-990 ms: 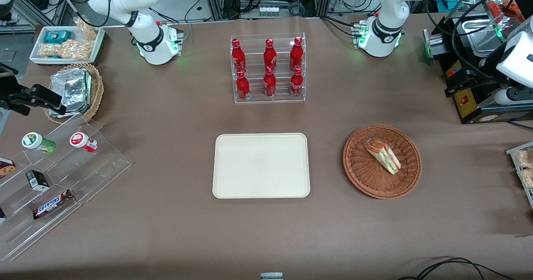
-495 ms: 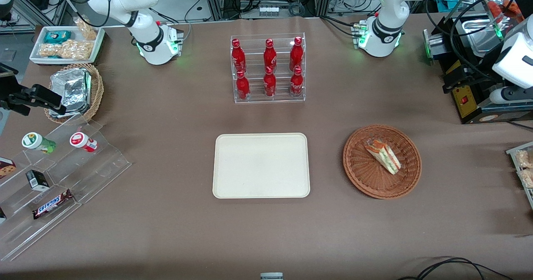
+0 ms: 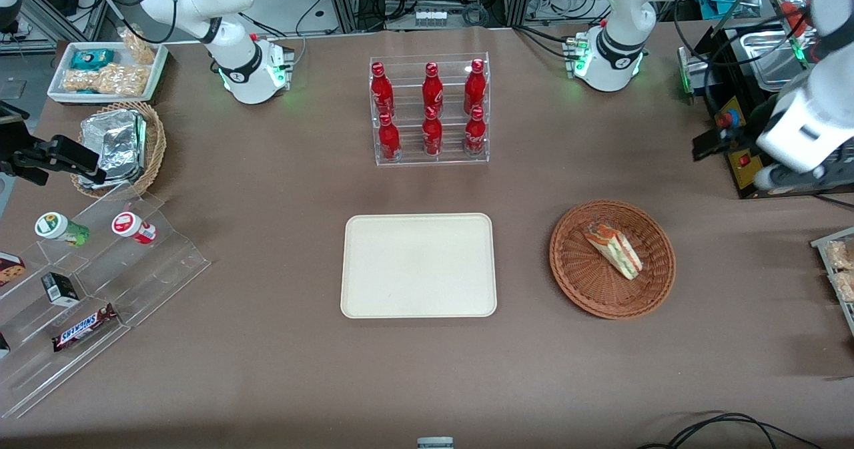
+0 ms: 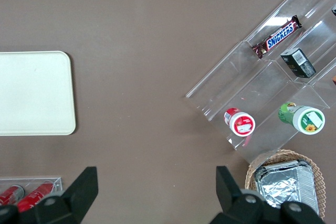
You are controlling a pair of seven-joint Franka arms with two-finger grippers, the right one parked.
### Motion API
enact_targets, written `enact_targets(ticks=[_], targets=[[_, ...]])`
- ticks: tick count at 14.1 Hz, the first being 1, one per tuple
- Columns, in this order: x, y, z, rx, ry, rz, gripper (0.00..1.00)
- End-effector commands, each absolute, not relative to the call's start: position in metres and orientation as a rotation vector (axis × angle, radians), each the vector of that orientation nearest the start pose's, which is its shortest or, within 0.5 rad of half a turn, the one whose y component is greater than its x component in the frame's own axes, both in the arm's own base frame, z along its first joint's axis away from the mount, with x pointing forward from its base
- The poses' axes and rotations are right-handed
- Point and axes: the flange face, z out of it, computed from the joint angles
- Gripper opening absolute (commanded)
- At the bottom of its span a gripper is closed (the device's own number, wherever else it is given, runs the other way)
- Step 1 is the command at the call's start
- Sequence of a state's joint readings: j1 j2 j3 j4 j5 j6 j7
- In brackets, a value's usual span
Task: Place sandwich from basket to tray
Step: 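Move the left gripper down over the wrapped sandwich in the wicker basket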
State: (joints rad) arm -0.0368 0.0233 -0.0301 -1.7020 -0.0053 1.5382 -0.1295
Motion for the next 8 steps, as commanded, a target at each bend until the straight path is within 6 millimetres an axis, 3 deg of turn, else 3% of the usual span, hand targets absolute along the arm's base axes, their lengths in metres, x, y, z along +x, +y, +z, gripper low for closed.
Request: enact_targets(ticks=[1,4,5,7,8], targets=[[0.549,-0.050,0.481,-3.105,-0.092,0.270,1.00],[0.555,-0.059,0.411,-3.098,-0.216,0.228,1.00],[0.554,-0.072,0.395,-3.095,-0.234,0.217,1.00],[0.552,-0.076,0.369,-3.079,-0.425,0.161,1.00],[0.549,-0.088,0.357,-3.066,-0.546,0.116,1.00]])
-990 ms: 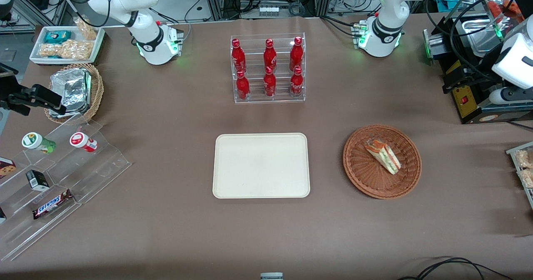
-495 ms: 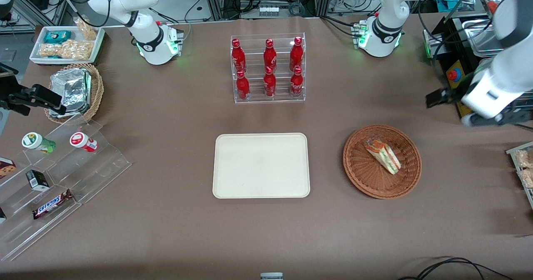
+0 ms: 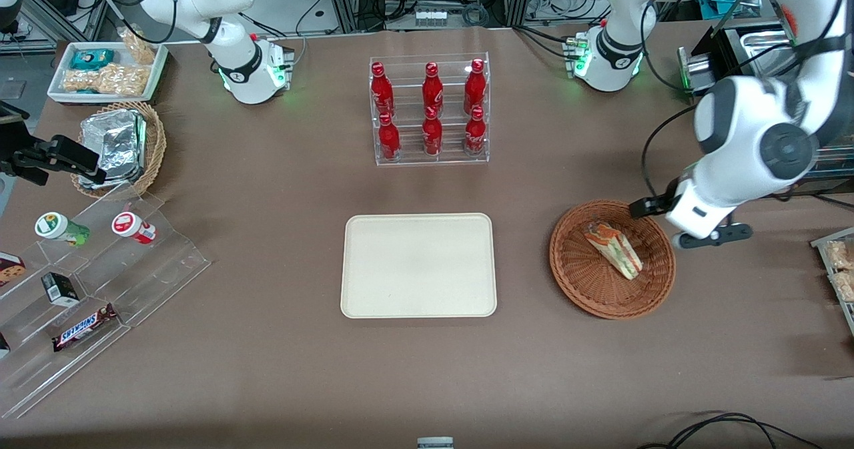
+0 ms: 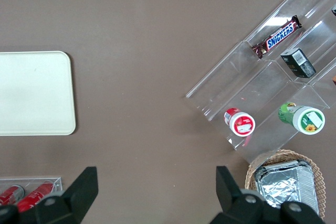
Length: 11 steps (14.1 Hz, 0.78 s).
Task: Place sandwich from basket to tray
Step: 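Move the left gripper down over the wrapped sandwich in the wicker basket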
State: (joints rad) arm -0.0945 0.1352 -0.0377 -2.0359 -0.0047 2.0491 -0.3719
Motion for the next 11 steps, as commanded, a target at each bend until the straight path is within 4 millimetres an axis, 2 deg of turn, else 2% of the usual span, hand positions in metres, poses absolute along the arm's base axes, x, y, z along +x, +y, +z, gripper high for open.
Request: enact_targets(ticks=[1,4,6,11], targets=[[0.547,-0.100,0.344,-3.039,-0.704,0.080,1.00],[0.551,-0.111,0.326,-2.881,-1.198,0.053,1.00],[0.556,-0.114,0.311,-2.779,-1.441,0.026,1.00],[0.564,-0.114,0.273,-2.722,-1.445,0.065,1.00]])
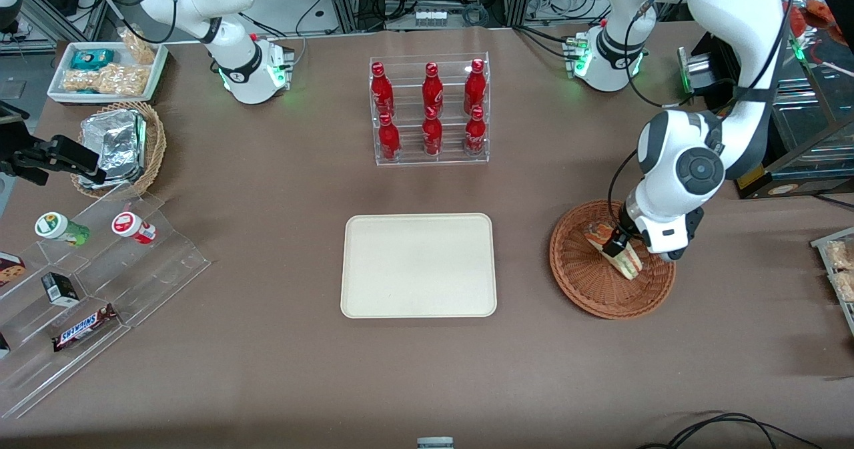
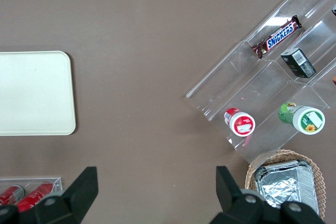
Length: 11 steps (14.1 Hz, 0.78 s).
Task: Place sandwich from basket to tray
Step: 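Close the left gripper on the sandwich and lift it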
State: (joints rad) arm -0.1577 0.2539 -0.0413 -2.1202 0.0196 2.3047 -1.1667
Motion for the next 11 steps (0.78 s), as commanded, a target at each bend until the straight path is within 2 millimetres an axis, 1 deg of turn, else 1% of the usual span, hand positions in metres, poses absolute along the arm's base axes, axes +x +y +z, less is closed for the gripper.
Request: enact_targets(ticks=[1,2,3,4,5,6,7,8,9,10,11], targets=[[0.568,-0.115,0.263,-2.718,-1.443,0.075,1.00],[0.570,-0.115,0.257,-2.714,-1.443,0.086,0.75],[0.570,-0.112,0.257,-2.720,-1.425,0.085,0.32],[0.569,-0.110,0.260,-2.728,-1.406,0.086,0.10],[0.569,-0.109,0.266,-2.750,-1.347,0.100,0.05],[0.568,-0.108,0.275,-2.773,-1.254,0.139,0.05],[0.570,-0.112,0.286,-2.785,-1.172,0.187,0.04],[0.580,-0.118,0.303,-2.786,-1.148,0.201,0.03],[0.587,-0.126,0.319,-2.787,-1.127,0.211,0.03],[0.589,-0.144,0.336,-2.792,-1.081,0.227,0.03],[0.590,-0.159,0.349,-2.807,-1.028,0.233,0.03]])
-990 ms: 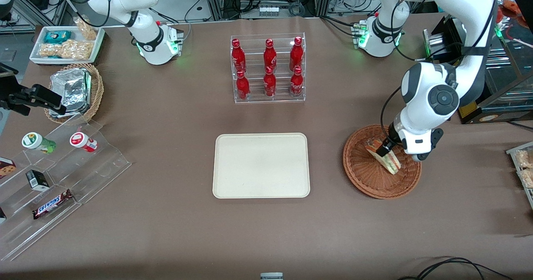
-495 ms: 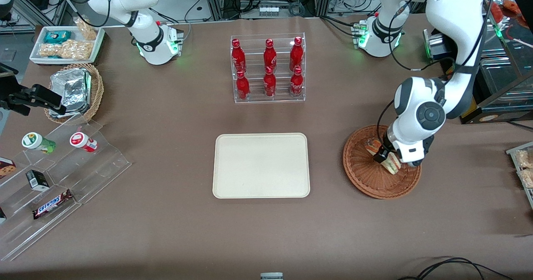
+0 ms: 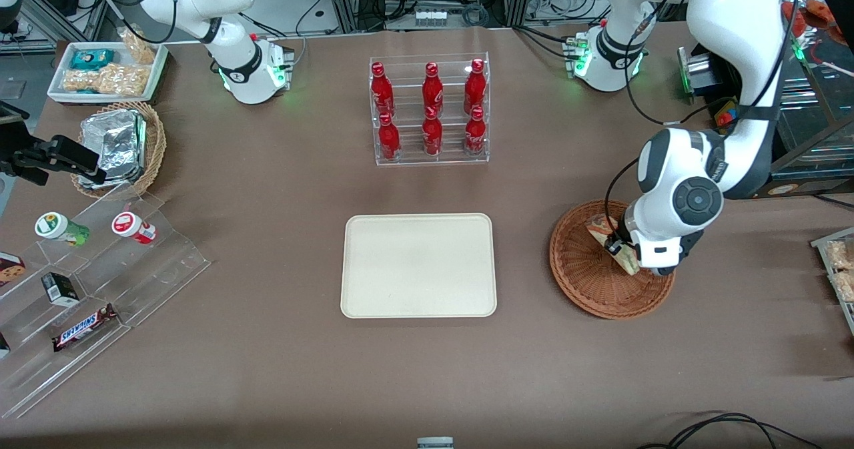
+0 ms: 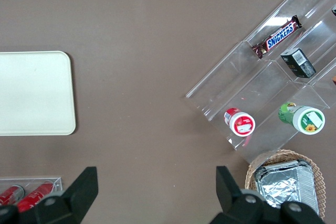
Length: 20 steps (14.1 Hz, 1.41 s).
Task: Place sandwich from basket to tray
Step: 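Carry the sandwich with the left gripper over the cream tray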
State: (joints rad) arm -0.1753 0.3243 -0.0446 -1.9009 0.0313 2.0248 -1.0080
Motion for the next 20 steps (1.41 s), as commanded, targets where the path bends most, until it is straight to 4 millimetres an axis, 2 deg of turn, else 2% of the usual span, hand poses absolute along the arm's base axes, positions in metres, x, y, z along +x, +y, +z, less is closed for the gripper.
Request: enact_targets(ticks=[1,3,4,5,6,8,9,12,15,18,20], targets=[[0.589,-0.175,0.354,-2.852,-0.929,0.231,0.03],[0.597,-0.229,0.360,-2.980,-0.564,0.196,0.04],[0.610,-0.251,0.363,-3.020,-0.473,0.172,0.06],[0.622,-0.269,0.359,-3.027,-0.435,0.164,0.07],[0.625,-0.301,0.354,-3.044,-0.368,0.152,0.07],[0.632,-0.347,0.339,-3.079,-0.310,0.127,0.06],[0.629,-0.375,0.330,-3.099,-0.255,0.114,0.05],[0.617,-0.437,0.313,-3.172,-0.136,0.061,0.05],[0.593,-0.491,0.293,-3.225,-0.026,0.025,0.05],[0.575,-0.517,0.280,-3.222,0.048,0.033,0.07],[0.565,-0.530,0.268,-3.228,-0.018,0.032,0.09]])
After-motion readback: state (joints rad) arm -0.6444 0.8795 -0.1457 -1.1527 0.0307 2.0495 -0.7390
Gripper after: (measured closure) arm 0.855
